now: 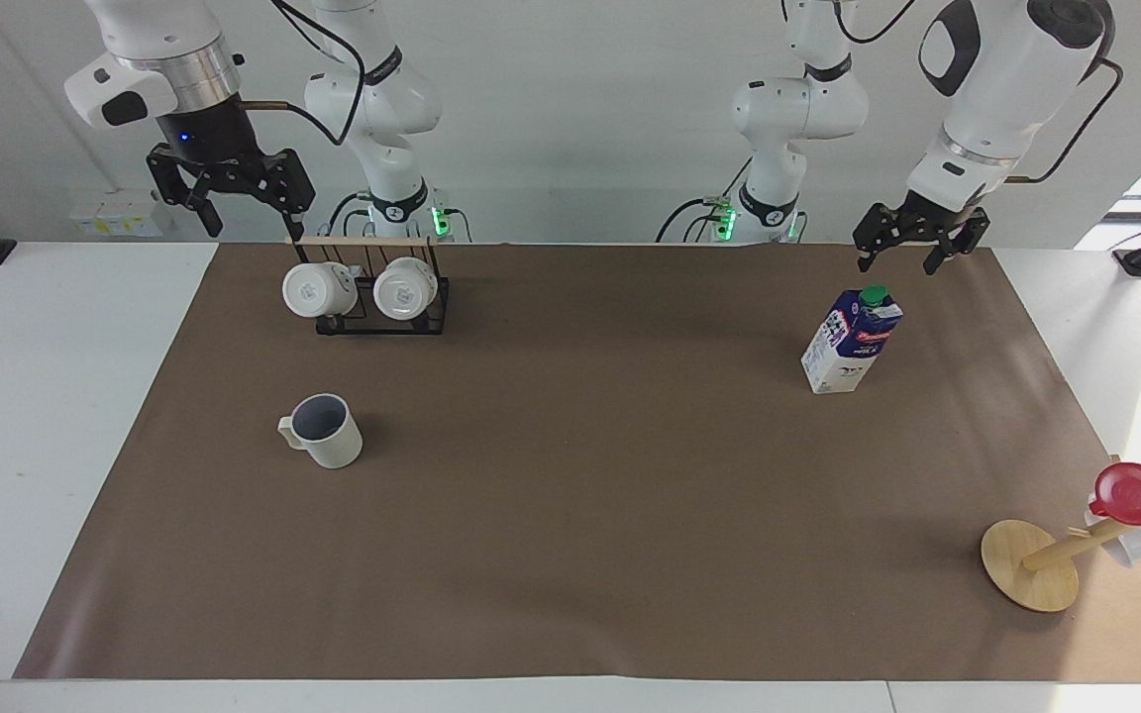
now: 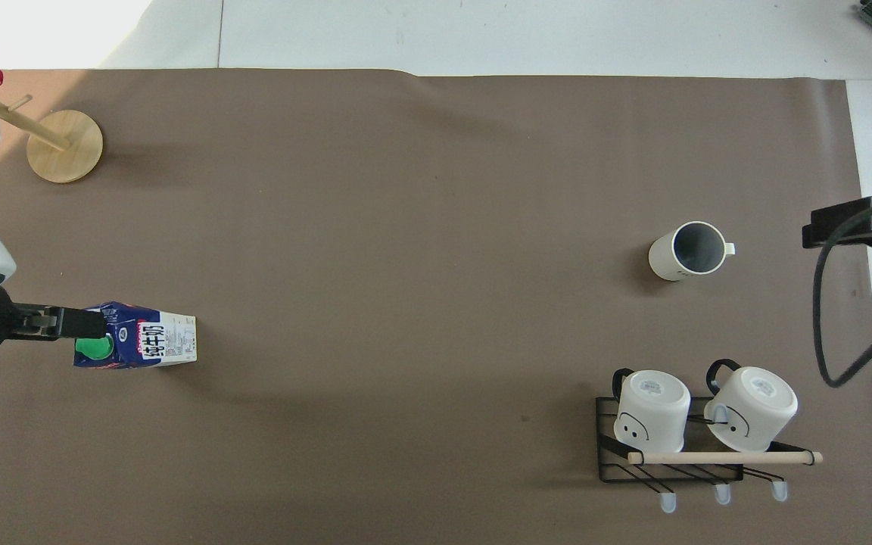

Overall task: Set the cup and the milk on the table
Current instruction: 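Reach the left gripper to the milk carton while the right gripper reaches the mug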

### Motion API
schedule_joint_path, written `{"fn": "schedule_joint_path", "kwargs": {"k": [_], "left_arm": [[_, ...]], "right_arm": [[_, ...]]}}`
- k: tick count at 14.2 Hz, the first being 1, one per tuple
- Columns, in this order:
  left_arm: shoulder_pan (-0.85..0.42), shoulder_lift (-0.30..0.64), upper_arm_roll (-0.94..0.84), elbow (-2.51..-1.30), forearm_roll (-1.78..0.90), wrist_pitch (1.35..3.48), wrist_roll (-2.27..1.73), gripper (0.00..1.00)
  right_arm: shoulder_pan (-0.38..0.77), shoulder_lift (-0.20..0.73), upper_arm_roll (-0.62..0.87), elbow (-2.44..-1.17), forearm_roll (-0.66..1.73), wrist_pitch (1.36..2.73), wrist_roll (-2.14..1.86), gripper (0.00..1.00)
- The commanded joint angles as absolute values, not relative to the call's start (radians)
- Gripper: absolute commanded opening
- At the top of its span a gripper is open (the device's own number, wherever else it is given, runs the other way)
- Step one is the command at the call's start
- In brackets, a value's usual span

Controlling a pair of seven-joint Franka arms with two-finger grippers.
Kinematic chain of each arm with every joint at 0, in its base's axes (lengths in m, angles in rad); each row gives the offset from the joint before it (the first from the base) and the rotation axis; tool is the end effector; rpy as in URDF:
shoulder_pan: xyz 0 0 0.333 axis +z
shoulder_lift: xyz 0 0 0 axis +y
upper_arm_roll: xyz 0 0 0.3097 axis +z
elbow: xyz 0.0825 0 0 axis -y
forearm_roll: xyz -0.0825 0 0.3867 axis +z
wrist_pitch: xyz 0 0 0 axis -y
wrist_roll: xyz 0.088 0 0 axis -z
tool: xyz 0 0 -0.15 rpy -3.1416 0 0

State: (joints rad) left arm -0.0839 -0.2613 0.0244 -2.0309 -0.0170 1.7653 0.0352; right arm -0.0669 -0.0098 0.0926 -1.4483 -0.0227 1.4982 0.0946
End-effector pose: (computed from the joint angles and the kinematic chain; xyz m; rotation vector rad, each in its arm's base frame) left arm 0.4815 -0.0302 0.5076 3.1153 -0.1437 -0.0073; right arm 0.5486 0.0108 0.6318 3.1183 -0.1111 0.0951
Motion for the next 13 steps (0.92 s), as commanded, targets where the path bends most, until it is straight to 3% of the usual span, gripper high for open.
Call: {"fn": "schedule_joint_path", "kwargs": {"k": [1,5,7,13], "left_arm": [[-0.086,-0.287,0.025,-2.106,-0.005,1.837,0.046,1.0],[-0.087,-0.291,0.025,-2.14,-0.005,1.888,0.046,1.0],[-0.087,-0.29,0.025,-2.146,-0.005,1.907,0.046,1.0],[-0.087,-0.291,0.025,-2.186,-0.005,1.947,0.046,1.0]], "right_arm": [[-0.074,-0.017,0.097,-1.474,-0.008,1.532,0.114,1.0],[-0.069,0.02,0.097,-1.506,-0.009,1.584,0.115,1.0],[-0.071,0.02,0.097,-1.577,-0.009,1.682,0.115,1.0],[-0.067,0.121,0.097,-1.618,-0.009,1.802,0.118,1.0]]}}
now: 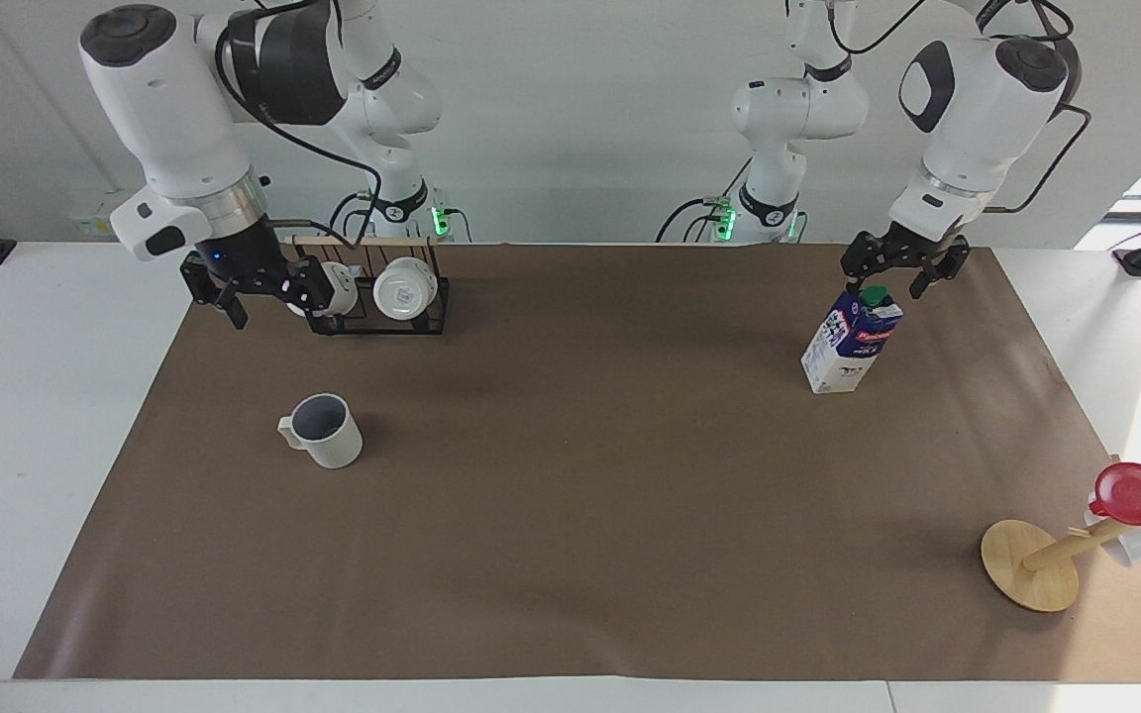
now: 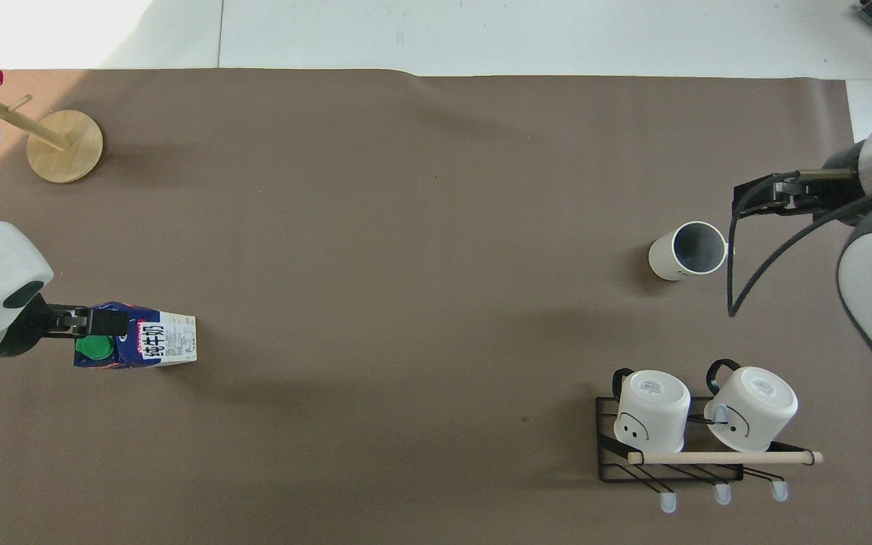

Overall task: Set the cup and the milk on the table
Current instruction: 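Reach the left gripper to the milk carton while the right gripper reaches the mug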

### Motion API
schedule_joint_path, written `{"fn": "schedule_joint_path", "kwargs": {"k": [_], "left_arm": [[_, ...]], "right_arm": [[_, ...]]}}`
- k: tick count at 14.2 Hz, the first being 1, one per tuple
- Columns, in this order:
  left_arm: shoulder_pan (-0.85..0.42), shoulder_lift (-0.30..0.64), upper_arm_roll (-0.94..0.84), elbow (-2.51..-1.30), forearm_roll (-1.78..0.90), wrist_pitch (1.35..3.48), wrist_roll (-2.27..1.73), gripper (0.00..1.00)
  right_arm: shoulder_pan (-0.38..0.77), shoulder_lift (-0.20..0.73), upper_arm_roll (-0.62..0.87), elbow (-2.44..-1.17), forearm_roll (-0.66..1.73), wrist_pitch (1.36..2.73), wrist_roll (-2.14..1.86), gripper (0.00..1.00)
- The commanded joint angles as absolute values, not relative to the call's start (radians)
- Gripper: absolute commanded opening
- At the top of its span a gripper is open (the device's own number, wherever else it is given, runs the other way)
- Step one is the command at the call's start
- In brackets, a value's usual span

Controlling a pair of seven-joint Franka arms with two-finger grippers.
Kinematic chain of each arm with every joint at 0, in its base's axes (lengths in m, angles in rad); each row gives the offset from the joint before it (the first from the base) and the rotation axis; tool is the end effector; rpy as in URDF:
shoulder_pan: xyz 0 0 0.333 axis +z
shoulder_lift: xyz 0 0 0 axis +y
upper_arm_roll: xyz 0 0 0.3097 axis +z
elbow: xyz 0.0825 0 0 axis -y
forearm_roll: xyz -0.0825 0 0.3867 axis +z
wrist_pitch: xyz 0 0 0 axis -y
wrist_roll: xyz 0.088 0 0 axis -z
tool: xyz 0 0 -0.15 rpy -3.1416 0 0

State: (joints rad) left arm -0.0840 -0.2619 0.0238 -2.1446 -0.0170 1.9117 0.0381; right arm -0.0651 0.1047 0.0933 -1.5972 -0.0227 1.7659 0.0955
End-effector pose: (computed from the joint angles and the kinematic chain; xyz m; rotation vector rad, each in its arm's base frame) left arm 0.4842 -0.0307 0.4660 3.1153 -0.1459 0.0447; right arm 0.6058 0.0120 0.5198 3.1296 -0.1009 0.1020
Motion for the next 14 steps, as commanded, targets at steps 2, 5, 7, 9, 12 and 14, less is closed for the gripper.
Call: {"fn": "schedule_joint_path", "kwargs": {"k": [2,5,7,9,12,14], "left_arm": [[-0.086,-0.291,0.025,-2.203,-0.005,1.965,0.046,1.0],[-0.084,-0.296,0.025,-2.241,-0.005,2.002,0.048,1.0],[-0.083,-0.301,0.025,-2.259,-0.005,2.019,0.048,1.0],[-0.084,-0.301,0.025,-2.26,-0.005,2.02,0.048,1.0],[-0.083,-0.304,0.025,-2.289,-0.005,2.02,0.048,1.0],[-0.081,-0.304,0.025,-2.298,-0.005,2.029,0.058,1.0]], "right_arm": [[-0.069,0.149,0.097,-1.643,-0.011,1.851,0.115,1.0],[-0.074,0.163,0.097,-1.673,-0.012,1.893,0.109,1.0],[-0.074,0.172,0.097,-1.689,-0.023,1.908,0.114,1.0],[-0.075,0.184,0.097,-1.697,-0.028,1.94,0.11,1.0],[-0.075,0.19,0.097,-1.697,-0.031,1.953,0.114,1.0],[-0.075,0.209,0.097,-1.697,-0.04,1.959,0.114,1.0]]}}
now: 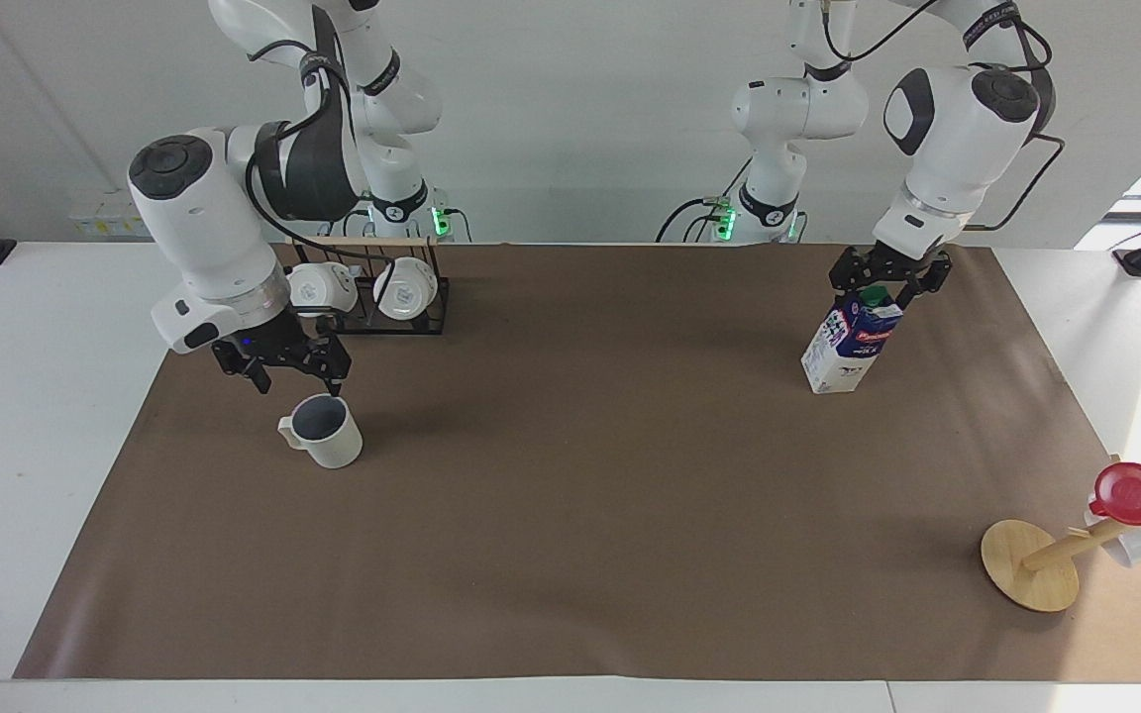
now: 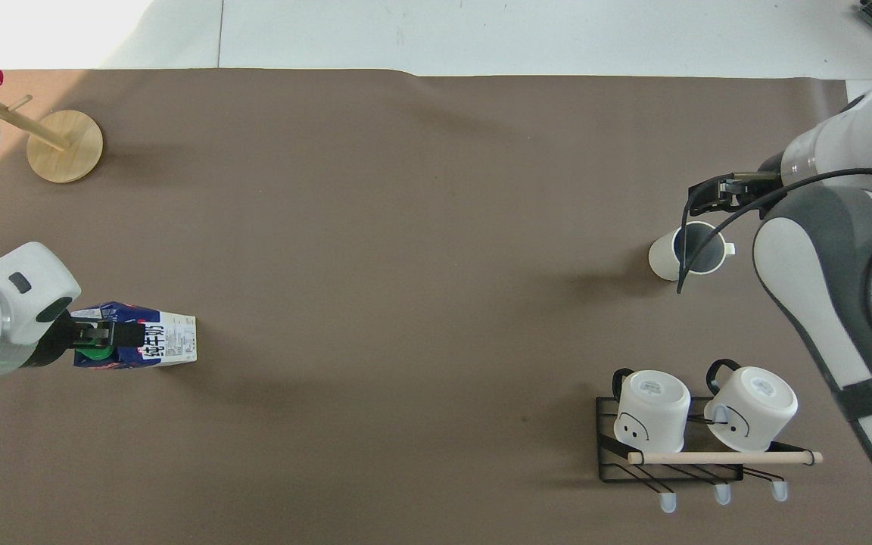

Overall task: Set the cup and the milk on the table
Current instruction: 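Grasp the milk carton with the left gripper while the right gripper grasps the mug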

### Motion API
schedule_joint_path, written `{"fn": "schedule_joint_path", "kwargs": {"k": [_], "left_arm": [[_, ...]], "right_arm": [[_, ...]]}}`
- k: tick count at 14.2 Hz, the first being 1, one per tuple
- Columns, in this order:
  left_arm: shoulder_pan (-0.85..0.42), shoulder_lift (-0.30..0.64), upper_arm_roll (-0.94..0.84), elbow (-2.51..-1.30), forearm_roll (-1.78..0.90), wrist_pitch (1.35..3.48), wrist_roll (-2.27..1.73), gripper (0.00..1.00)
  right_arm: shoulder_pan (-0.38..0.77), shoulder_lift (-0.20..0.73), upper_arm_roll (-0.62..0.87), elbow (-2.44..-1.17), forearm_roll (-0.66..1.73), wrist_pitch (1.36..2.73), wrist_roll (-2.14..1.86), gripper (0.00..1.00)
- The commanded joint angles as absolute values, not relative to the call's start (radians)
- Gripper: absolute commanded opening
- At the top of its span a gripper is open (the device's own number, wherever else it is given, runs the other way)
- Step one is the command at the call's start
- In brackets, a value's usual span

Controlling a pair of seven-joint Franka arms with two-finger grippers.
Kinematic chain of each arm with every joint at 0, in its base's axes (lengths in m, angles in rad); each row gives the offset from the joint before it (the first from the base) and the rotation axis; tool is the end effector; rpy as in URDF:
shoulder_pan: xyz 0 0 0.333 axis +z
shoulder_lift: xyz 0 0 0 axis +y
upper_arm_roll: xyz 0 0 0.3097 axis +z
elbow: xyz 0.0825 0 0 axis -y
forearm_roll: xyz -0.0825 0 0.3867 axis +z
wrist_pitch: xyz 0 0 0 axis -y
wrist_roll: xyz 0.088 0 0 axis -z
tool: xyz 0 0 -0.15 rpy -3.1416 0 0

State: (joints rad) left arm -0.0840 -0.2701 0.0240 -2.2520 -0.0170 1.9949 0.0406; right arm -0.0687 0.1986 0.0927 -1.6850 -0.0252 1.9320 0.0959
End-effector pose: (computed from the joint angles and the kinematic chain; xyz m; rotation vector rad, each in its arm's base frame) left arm 0.4733 -0.0300 0.4257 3.1160 -0.1474 0.0198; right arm 0.6303 0.0094 0.4348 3.1363 -0.1033 0.0777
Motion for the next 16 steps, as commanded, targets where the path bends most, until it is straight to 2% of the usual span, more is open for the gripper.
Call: {"fn": "schedule_joint_path", "kwargs": {"k": [1,4,7,11,16], "left_arm": [[-0.075,-0.302,0.025,-2.298,-0.005,2.051,0.07,1.0],[-0.071,-0.296,0.026,-2.299,-0.005,2.094,0.115,1.0],[-0.041,-0.293,0.026,-2.333,-0.005,2.14,0.141,1.0],[-0.041,-0.293,0.025,-2.333,-0.005,2.138,0.138,1.0],[-0.058,-0.298,0.023,-2.333,-0.005,2.12,0.126,0.98]], "right_arm": [[-0.075,0.209,0.097,-1.7,-0.04,1.959,0.115,1.0],[-0.083,0.23,0.097,-1.75,-0.041,2.031,0.109,1.0],[-0.04,0.224,0.097,-1.781,-0.041,2.066,0.135,1.0],[-0.031,0.207,0.097,-1.931,-0.051,2.207,0.144,1.0],[-0.035,0.21,0.095,-1.968,-0.064,2.221,0.15,1.0]]}}
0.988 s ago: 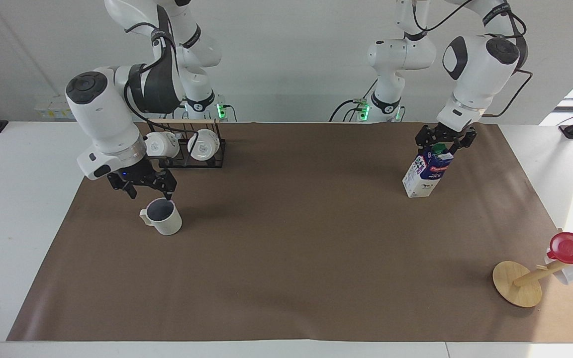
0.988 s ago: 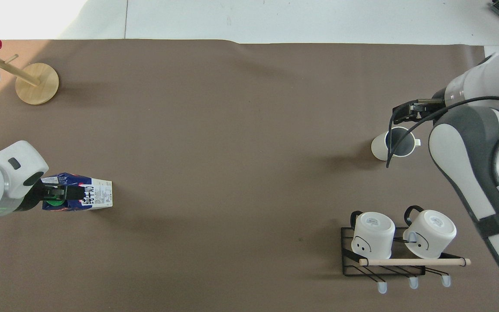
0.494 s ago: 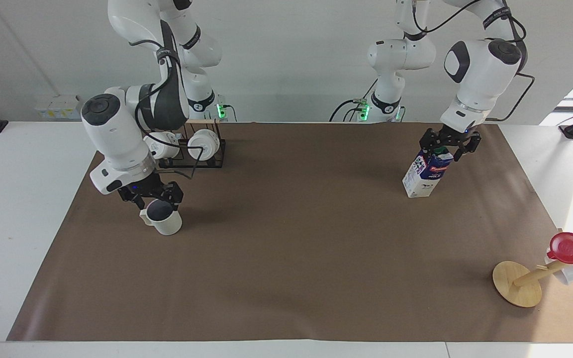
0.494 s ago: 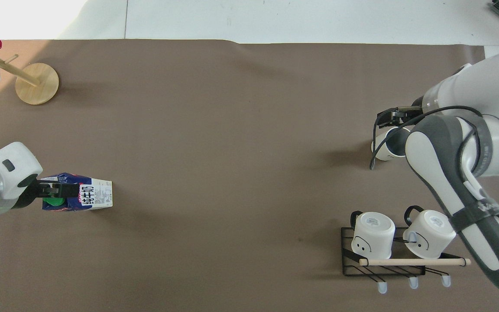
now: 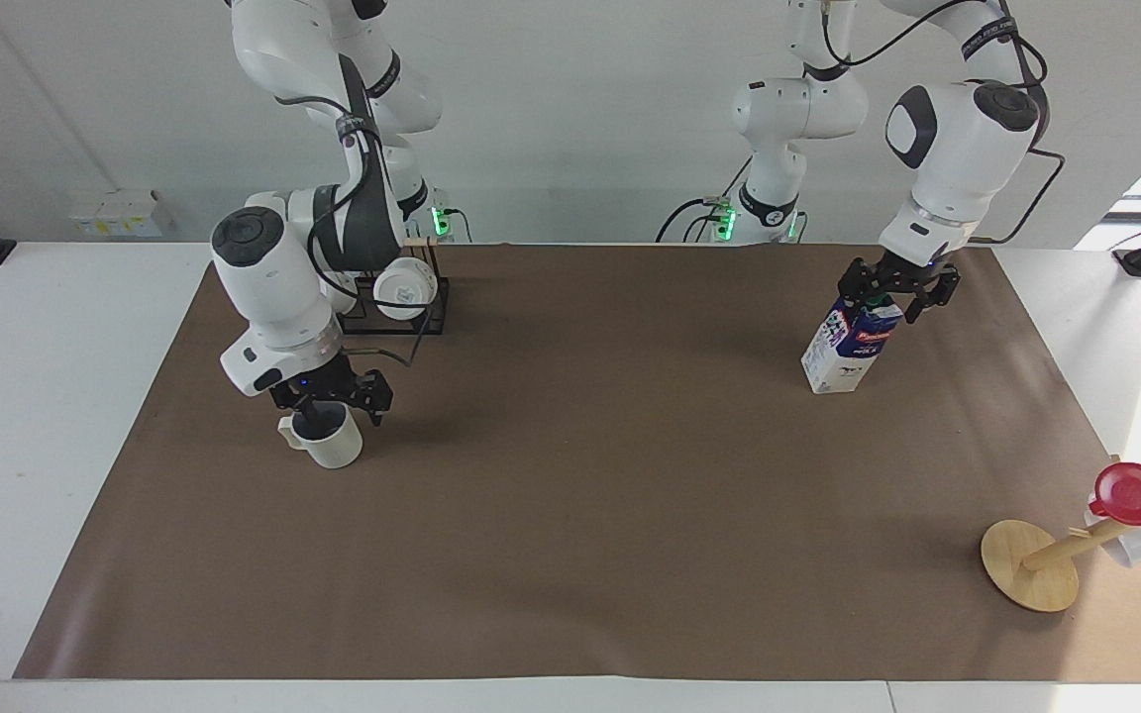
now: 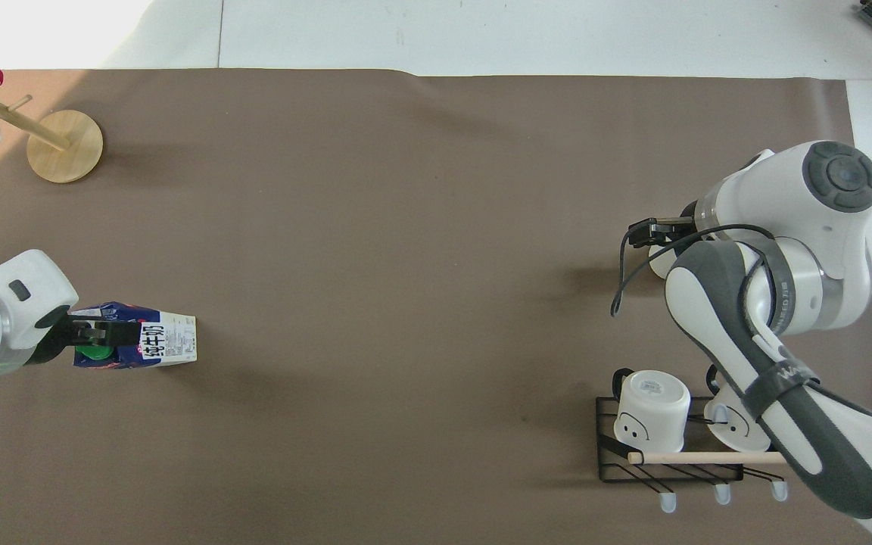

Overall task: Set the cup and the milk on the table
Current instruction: 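Grasp the milk carton with the left gripper while the right gripper grasps the mug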

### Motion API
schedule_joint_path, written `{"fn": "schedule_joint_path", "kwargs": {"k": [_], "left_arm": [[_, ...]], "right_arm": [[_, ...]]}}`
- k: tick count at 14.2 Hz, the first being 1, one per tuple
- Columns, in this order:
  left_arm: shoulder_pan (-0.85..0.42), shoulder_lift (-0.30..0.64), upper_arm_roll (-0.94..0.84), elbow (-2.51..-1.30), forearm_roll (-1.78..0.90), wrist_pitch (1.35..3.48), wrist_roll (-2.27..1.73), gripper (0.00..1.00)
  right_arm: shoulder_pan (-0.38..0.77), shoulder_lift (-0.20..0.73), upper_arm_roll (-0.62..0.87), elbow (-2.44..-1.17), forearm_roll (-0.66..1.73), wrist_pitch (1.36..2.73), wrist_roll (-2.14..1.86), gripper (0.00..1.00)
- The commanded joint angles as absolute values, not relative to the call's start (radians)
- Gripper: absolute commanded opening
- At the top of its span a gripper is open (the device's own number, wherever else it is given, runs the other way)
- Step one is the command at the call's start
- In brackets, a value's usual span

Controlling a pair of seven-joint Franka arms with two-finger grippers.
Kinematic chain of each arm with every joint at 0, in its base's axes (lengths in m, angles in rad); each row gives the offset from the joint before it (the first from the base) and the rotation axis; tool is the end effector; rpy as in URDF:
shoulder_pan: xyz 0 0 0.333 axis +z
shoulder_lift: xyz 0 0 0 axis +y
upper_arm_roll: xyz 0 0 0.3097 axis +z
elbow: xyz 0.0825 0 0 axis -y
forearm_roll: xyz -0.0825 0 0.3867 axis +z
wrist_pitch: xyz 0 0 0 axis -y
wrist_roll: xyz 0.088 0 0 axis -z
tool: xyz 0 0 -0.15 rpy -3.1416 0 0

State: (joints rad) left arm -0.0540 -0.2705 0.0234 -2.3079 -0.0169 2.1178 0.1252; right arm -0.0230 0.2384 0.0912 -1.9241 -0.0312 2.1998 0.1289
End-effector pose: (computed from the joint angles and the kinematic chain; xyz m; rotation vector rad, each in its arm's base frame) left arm 0.4787 -0.0160 0.4107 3.1132 -0.2311 0.1268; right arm 0.6126 0.0383 0.3212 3.1399 -0.0719 0.0607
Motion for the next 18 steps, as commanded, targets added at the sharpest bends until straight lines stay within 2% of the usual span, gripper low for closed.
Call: {"fn": "schedule_joint_path", "kwargs": {"k": [1,2,4,7,8,9,10,11,13,18], "left_arm": [[-0.06,-0.298,0.023,-2.333,-0.005,2.117,0.127,0.93],[-0.06,-0.299,0.023,-2.333,-0.005,2.117,0.127,0.87],[-0.06,-0.298,0.023,-2.333,-0.005,2.115,0.127,0.81],[-0.06,-0.298,0.021,-2.327,-0.005,2.103,0.127,0.66],[-0.058,-0.298,0.017,-2.321,-0.005,2.091,0.127,0.61],[-0.06,-0.298,0.017,-2.315,-0.005,2.088,0.127,0.58],[-0.058,-0.298,0.015,-2.315,-0.005,2.088,0.126,0.57],[-0.058,-0.298,0.015,-2.313,-0.005,2.088,0.126,0.54],[-0.058,-0.293,0.015,-2.296,-0.005,2.073,0.126,0.51],[-0.058,-0.284,0.015,-2.243,-0.005,2.052,0.126,0.5]], "right_arm": [[-0.043,0.219,0.097,-1.973,-0.092,2.239,0.15,1.0],[-0.043,0.23,0.095,-1.974,-0.098,2.25,0.152,1.0],[-0.041,0.242,0.097,-1.974,-0.1,2.25,0.153,1.0],[-0.041,0.258,0.097,-1.973,-0.106,2.252,0.153,0.75],[-0.041,0.258,0.097,-1.973,-0.106,2.252,0.153,0.61],[-0.041,0.259,0.097,-1.973,-0.106,2.252,0.153,0.37],[-0.043,0.259,0.097,-1.971,-0.106,2.253,0.155,0.04],[-0.043,0.262,0.097,-1.97,-0.106,2.253,0.158,0.0],[-0.043,0.267,0.097,-1.956,-0.106,2.252,0.175,0.0],[-0.028,0.253,0.103,-1.907,-0.107,2.223,0.206,0.0]]}}
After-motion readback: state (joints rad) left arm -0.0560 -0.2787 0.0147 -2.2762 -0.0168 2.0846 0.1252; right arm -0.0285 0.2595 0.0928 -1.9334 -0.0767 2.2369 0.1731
